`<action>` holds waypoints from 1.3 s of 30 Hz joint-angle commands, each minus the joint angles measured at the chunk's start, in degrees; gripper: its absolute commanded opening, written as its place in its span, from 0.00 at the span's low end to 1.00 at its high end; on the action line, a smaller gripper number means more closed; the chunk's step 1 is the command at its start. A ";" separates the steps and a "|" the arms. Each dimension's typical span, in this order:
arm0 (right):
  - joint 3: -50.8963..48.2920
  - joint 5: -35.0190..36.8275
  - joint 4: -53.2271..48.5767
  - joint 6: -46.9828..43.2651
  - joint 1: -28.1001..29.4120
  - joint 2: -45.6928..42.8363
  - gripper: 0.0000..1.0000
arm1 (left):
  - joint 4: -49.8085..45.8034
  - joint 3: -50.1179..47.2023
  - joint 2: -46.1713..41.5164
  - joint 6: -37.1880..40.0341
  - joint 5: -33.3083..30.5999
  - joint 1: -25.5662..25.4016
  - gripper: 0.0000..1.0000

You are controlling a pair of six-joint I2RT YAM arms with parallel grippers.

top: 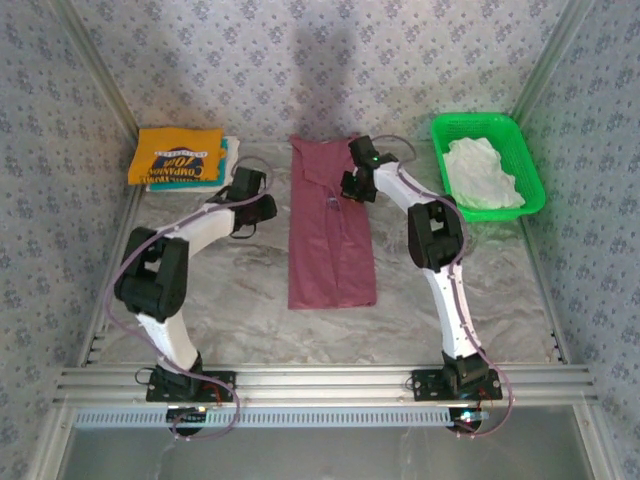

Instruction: Fold and stack the t-shirts

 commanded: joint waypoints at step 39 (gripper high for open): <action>-81.27 -5.44 32.18 -2.01 6.76 -63.68 0.49 | -2.34 -34.02 -24.71 -11.12 18.32 -17.97 0.36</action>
